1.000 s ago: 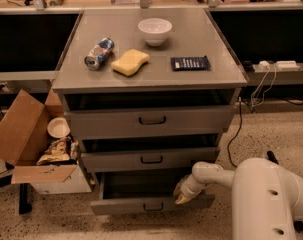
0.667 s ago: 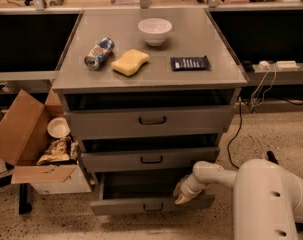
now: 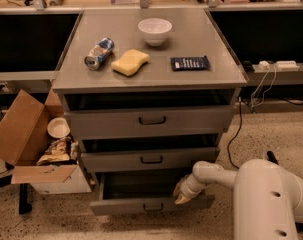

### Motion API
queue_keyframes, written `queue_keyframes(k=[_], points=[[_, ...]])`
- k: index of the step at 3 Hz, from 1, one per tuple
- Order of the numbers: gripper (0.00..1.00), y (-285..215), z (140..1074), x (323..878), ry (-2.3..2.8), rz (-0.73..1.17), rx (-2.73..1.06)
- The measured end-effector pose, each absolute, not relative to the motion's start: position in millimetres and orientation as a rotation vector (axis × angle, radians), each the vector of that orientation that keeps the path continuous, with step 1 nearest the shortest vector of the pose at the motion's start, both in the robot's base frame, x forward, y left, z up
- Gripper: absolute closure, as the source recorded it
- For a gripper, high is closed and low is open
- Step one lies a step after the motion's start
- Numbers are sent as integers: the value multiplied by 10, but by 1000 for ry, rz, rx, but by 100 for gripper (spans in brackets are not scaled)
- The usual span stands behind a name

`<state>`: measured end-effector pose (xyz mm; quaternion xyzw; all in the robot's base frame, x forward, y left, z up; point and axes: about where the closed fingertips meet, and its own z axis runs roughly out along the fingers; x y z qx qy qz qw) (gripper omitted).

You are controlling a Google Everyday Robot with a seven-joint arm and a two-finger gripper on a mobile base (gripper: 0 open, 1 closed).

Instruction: Open bottom drawer

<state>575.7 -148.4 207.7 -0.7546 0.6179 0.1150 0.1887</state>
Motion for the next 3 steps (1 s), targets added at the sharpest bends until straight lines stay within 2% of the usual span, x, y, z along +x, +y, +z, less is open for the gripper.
queue_keyframes(k=[1,2,3], points=[[22,-1483,2076,5757,1738,324,-2122],[0,-1483,2076,5757,1738,324,-2122],[0,-1471,2068,5729,1742,341,-2115]])
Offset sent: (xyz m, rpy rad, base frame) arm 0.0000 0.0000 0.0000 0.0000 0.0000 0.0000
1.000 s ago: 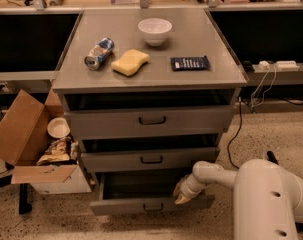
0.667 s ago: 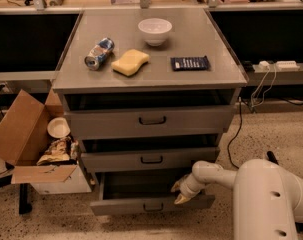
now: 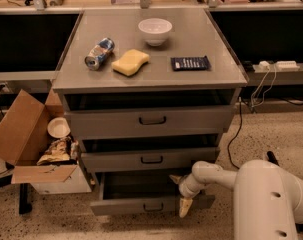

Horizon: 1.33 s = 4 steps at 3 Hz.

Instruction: Open bottom drawer

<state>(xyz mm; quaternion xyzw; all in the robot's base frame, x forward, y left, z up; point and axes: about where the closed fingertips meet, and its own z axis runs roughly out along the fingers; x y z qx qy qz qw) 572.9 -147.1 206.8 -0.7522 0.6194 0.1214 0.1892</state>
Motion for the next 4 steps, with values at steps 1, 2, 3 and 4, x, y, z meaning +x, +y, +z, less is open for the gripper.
queue_keyframes(k=[1,2,3,4], points=[[0,-1363,2011,5485,1771,496,-2045],[0,-1249,1971,5128,1823,645,-1978],[14,-1159,1910,4744,1860,796,-1913],[39,-1143,1906,4614,1876,840,-1888]])
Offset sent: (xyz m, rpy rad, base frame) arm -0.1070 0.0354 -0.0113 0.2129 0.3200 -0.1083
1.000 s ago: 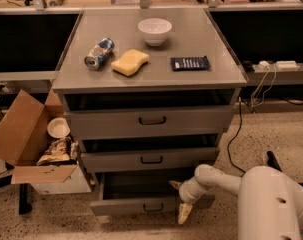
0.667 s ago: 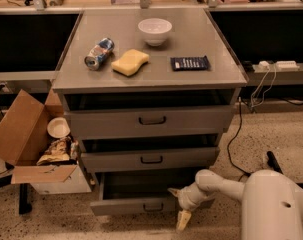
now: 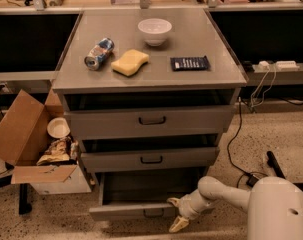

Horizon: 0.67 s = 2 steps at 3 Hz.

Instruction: Open bottom drawer

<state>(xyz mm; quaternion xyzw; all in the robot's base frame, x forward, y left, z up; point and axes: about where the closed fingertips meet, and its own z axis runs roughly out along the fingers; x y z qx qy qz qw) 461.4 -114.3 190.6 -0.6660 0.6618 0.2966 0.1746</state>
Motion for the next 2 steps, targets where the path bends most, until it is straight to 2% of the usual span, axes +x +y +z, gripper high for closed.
queue_keyframes(k=[2], points=[[84,-1136,1963,4638,1876,841,-1887]])
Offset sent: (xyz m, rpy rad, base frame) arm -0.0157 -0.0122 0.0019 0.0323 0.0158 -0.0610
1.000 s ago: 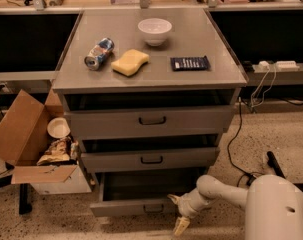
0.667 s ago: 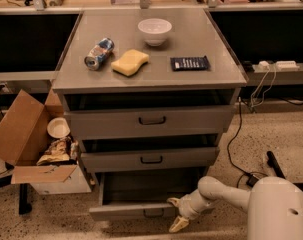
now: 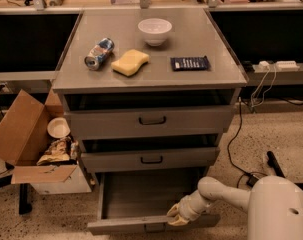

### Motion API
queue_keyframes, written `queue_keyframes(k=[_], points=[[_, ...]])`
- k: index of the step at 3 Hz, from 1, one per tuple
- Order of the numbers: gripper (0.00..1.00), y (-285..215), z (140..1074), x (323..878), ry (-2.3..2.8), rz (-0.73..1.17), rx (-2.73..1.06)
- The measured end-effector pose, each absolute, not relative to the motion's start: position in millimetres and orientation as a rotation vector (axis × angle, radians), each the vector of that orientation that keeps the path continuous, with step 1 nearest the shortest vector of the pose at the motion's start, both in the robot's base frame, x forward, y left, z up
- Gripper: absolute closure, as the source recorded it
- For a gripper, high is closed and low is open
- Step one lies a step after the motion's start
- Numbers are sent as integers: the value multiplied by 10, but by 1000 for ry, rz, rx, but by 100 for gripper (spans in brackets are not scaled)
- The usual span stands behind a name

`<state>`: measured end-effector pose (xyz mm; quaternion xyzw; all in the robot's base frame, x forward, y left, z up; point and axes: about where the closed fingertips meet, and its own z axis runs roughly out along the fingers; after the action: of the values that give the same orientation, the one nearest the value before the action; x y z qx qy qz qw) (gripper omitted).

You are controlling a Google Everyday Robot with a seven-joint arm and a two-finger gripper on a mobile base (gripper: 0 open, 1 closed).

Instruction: Open bottom drawer

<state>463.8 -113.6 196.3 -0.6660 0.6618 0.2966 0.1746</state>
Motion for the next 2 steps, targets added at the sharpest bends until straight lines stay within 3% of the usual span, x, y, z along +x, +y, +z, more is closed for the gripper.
queue_keyframes(k=[1,2], points=[[100,-1151,1946,4538,1882,859,-1856],[86,-1144,1929,4503,1866,880,-1832]])
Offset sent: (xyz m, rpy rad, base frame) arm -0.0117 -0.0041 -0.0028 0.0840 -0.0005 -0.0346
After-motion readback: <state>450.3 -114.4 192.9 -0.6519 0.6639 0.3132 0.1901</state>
